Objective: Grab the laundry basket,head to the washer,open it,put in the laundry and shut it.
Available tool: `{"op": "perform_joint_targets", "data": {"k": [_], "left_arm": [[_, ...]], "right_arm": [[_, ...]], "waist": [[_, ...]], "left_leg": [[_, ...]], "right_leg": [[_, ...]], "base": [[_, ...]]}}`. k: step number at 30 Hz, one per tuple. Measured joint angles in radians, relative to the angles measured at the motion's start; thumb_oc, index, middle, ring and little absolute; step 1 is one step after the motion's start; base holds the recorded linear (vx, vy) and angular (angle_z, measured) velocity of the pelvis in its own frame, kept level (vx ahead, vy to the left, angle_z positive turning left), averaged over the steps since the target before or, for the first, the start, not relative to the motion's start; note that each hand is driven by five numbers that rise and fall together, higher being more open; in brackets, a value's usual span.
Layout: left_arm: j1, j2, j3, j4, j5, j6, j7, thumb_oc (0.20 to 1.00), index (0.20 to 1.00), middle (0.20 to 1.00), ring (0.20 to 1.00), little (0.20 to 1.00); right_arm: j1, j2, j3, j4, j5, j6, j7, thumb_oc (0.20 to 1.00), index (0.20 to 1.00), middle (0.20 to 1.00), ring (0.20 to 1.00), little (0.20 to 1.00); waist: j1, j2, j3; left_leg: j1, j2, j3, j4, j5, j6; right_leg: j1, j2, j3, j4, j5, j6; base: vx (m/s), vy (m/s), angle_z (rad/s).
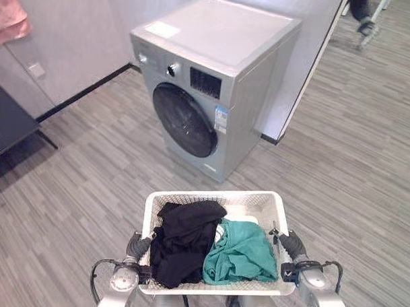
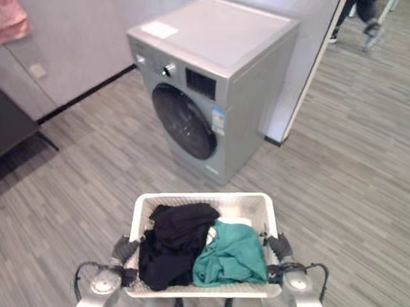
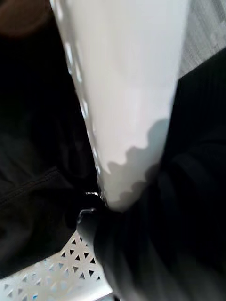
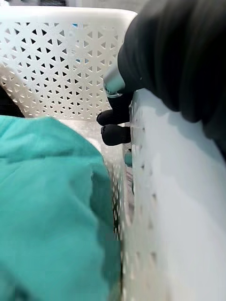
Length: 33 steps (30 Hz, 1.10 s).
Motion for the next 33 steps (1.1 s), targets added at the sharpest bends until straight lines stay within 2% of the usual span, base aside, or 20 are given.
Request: {"op": "perform_joint_targets", "data": {"k": [1, 3, 4, 9, 11, 12, 13, 14, 15, 19, 20, 21, 22, 23, 27, 29, 30, 31, 32, 33], "left_arm": [[-0.015, 0.004, 0.001, -0.001, 0.000, 0.000, 0.000, 0.200, 0.200, 0.200, 0.200, 0.200], [-0.027, 0.002, -0.001, 0.014, -0.001, 0.002, 0.000, 0.200, 0.200, 0.200, 0.200, 0.200], [-0.030, -0.007, -0.010, 0.021, -0.004, 0.003, 0.000, 0.200, 0.200, 0.200, 0.200, 0.200], [-0.035, -0.008, -0.025, 0.027, -0.027, 0.002, -0.002, 0.200, 0.200, 0.200, 0.200, 0.200], [-0.017, -0.017, -0.041, 0.022, -0.027, 0.002, -0.002, 0.200, 0.200, 0.200, 0.200, 0.200], [-0.015, -0.010, -0.057, 0.032, -0.028, 0.001, -0.004, 0.200, 0.200, 0.200, 0.200, 0.200], [-0.006, -0.004, -0.056, 0.059, -0.028, 0.006, -0.006, 0.200, 0.200, 0.200, 0.200, 0.200], [0.009, 0.017, -0.055, 0.062, -0.029, 0.008, -0.006, 0.200, 0.200, 0.200, 0.200, 0.200], [0.003, 0.035, -0.055, 0.062, -0.030, 0.008, -0.005, 0.200, 0.200, 0.200, 0.200, 0.200], [0.030, 0.079, -0.018, 0.051, -0.030, 0.001, -0.003, 0.200, 0.200, 0.200, 0.200, 0.200], [0.056, 0.093, 0.023, 0.037, -0.030, 0.002, -0.001, 0.200, 0.200, 0.200, 0.200, 0.200], [0.057, 0.094, 0.025, 0.035, -0.030, 0.002, -0.001, 0.200, 0.200, 0.200, 0.200, 0.200], [0.068, 0.097, 0.033, 0.027, -0.031, 0.002, 0.002, 0.200, 0.200, 0.200, 0.200, 0.200], [0.068, 0.103, 0.031, 0.025, -0.031, 0.002, 0.001, 0.200, 0.200, 0.200, 0.200, 0.200], [0.052, 0.056, 0.030, 0.032, -0.028, -0.001, 0.001, 0.200, 0.200, 0.200, 0.200, 0.200], [0.047, 0.048, 0.018, 0.029, -0.027, -0.002, 0.001, 0.200, 0.200, 0.200, 0.200, 0.200], [0.033, 0.031, 0.017, 0.024, -0.026, -0.002, 0.007, 0.200, 0.200, 0.200, 0.200, 0.200], [0.024, 0.030, 0.014, 0.024, -0.026, -0.001, 0.007, 0.200, 0.200, 0.200, 0.200, 0.200], [0.021, 0.016, 0.004, -0.018, -0.025, 0.008, 0.011, 0.200, 0.200, 0.200, 0.200, 0.200], [0.010, 0.019, 0.000, -0.001, -0.025, 0.007, 0.012, 0.200, 0.200, 0.200, 0.200, 0.200]], "right_arm": [[-0.003, 0.009, 0.000, 0.004, 0.002, 0.000, -0.014, 0.200, 0.200, 0.200, 0.200, 0.200], [-0.015, 0.008, -0.003, 0.015, 0.014, 0.000, -0.014, 0.200, 0.200, 0.200, 0.200, 0.200], [-0.013, -0.003, -0.006, 0.015, 0.017, 0.000, -0.014, 0.200, 0.200, 0.200, 0.200, 0.200], [0.019, -0.003, -0.011, 0.012, 0.018, -0.001, -0.015, 0.200, 0.200, 0.200, 0.200, 0.200], [0.053, -0.031, -0.005, 0.003, 0.018, -0.001, -0.012, 0.200, 0.200, 0.200, 0.200, 0.200], [0.053, -0.027, -0.009, 0.018, 0.017, -0.001, -0.012, 0.200, 0.200, 0.200, 0.200, 0.200], [0.062, -0.002, -0.001, 0.037, 0.017, 0.002, -0.014, 0.200, 0.200, 0.200, 0.200, 0.200], [0.070, 0.020, 0.008, 0.037, 0.017, 0.004, -0.014, 0.200, 0.200, 0.200, 0.200, 0.200], [0.065, 0.035, 0.010, 0.037, 0.017, 0.004, -0.013, 0.200, 0.200, 0.200, 0.200, 0.200], [0.058, 0.105, 0.020, 0.050, 0.015, 0.005, -0.013, 0.200, 0.200, 0.200, 0.200, 0.200], [0.042, 0.112, 0.061, 0.046, 0.009, 0.004, -0.007, 0.200, 0.200, 0.200, 0.200, 0.200], [0.045, 0.111, 0.065, 0.044, 0.009, 0.004, -0.006, 0.200, 0.200, 0.200, 0.200, 0.200], [0.028, 0.112, 0.066, 0.042, 0.009, 0.005, 0.000, 0.200, 0.200, 0.200, 0.200, 0.200], [0.018, 0.113, 0.066, 0.032, 0.009, 0.005, 0.001, 0.200, 0.200, 0.200, 0.200, 0.200], [0.050, 0.100, 0.023, -0.048, -0.004, -0.002, -0.013, 0.200, 0.200, 0.200, 0.200, 0.200], [0.055, 0.089, 0.011, -0.062, -0.011, -0.016, -0.016, 0.200, 0.200, 0.200, 0.200, 0.200], [0.085, 0.074, 0.006, -0.129, -0.013, -0.022, -0.034, 0.200, 0.200, 0.200, 0.200, 0.200], [0.085, 0.073, 0.003, -0.127, -0.012, -0.025, -0.038, 0.200, 0.200, 0.200, 0.200, 0.200], [0.101, 0.068, -0.016, -0.127, -0.012, -0.024, -0.045, 0.200, 0.200, 0.200, 0.200, 0.200], [0.100, 0.070, -0.012, -0.099, -0.012, -0.026, -0.047, 0.200, 0.200, 0.200, 0.200, 0.200]], "waist": [[0.006, -0.040, -0.001], [0.003, -0.065, 0.012], [-0.003, -0.065, 0.012], [0.001, -0.028, 0.001], [0.000, 0.034, -0.024], [0.009, 0.039, -0.026], [0.026, 0.006, -0.045], [0.034, -0.027, -0.062], [0.036, -0.031, -0.064], [0.079, -0.031, -0.057], [0.092, -0.017, -0.054], [0.085, -0.013, -0.060], [0.087, -0.001, -0.050], [0.080, -0.002, -0.050], [0.038, 0.001, -0.047], [0.015, 0.004, -0.044], [0.001, 0.017, -0.040], [-0.008, 0.019, -0.040], [-0.006, 0.050, -0.040], [-0.020, 0.038, -0.045]], "left_leg": [[0.018, 0.016, -0.005, -0.205, 0.000, 0.000], [0.036, 0.038, -0.061, -0.398, 0.022, -0.032], [0.075, 0.057, -0.093, -0.588, 0.066, -0.087], [0.066, 0.083, -0.195, -0.758, 0.173, -0.115], [0.056, 0.068, -0.193, -0.734, 0.149, -0.046], [0.048, 0.050, -0.191, -0.703, 0.196, -0.066], [0.045, -0.035, -0.168, -0.647, 0.198, -0.060], [0.022, -0.138, -0.173, -0.575, 0.157, -0.023], [0.001, -0.200, -0.170, -0.520, 0.118, 0.016], [0.040, -0.275, -0.113, -0.474, 0.046, 0.129], [0.074, -0.281, -0.085, -0.500, 0.050, 0.125], [0.077, -0.285, -0.089, -0.504, 0.036, 0.150], [0.102, -0.289, -0.092, -0.546, 0.044, 0.161], [0.109, -0.288, -0.093, -0.567, 0.069, 0.155], [0.163, -0.361, -0.111, -0.710, 0.080, 0.133], [0.189, -0.387, -0.113, -0.720, 0.084, 0.149], [0.270, -0.446, -0.081, -0.756, 0.052, 0.184], [0.274, -0.455, -0.084, -0.755, 0.051, 0.185], [0.318, -0.439, -0.041, -0.742, -0.014, 0.129], [0.288, -0.443, -0.013, -0.617, -0.039, 0.087]], "right_leg": [[0.001, 0.001, 0.011, -0.025, 0.006, 0.001], [0.027, 0.007, 0.028, -0.051, 0.010, 0.014], [0.049, 0.010, 0.036, -0.053, 0.000, 0.027], [0.088, -0.003, 0.071, -0.063, -0.031, 0.102], [0.100, -0.024, 0.066, -0.062, -0.038, 0.150], [0.111, -0.058, 0.066, -0.053, -0.040, 0.170], [0.112, -0.148, 0.074, -0.042, -0.052, 0.179], [0.124, -0.240, 0.081, -0.033, -0.032, 0.162], [0.112, -0.297, 0.082, -0.002, 0.018, 0.144], [-0.080, -0.421, 0.080, 0.346, 0.152, 0.137], [-0.150, -0.418, 0.052, 0.492, 0.115, 0.184], [-0.174, -0.392, 0.043, 0.506, 0.087, 0.193], [-0.208, -0.305, 0.034, 0.499, 0.006, 0.231], [-0.206, -0.277, 0.010, 0.465, -0.022, 0.228], [-0.212, -0.119, -0.094, 0.033, -0.035, 0.230], [-0.222, -0.104, -0.096, -0.007, -0.008, 0.207], [-0.231, -0.100, -0.254, -0.019, 0.027, 0.180], [-0.230, -0.102, -0.258, -0.018, 0.035, 0.169], [-0.158, -0.105, -0.496, 0.108, -0.053, 0.072], [-0.112, -0.080, -0.450, 0.120, -0.076, 0.041]], "base": [[0.12, 0.177, -0.08], [0.17, 0.237, -0.31], [0.16, 0.333, -0.25], [0.14, 0.339, -0.25], [0.22, 0.563, -0.11], [0.19, 0.497, -0.14], [0.18, 0.553, -0.08], [0.22, 0.758, 0.08], [0.19, 0.722, 0.21], [0.16, 0.469, -0.17], [0.20, 0.292, -0.25], [0.31, 0.375, -0.23], [0.25, 0.183, 0.03], [0.25, 0.152, 0.13], [0.32, 0.101, 0.32], [0.36, 0.081, 0.03], [0.50, 0.076, -0.26], [0.63, 0.003, -0.61], [0.52, -0.151, -0.37], [0.45, -0.188, -0.23]]}}
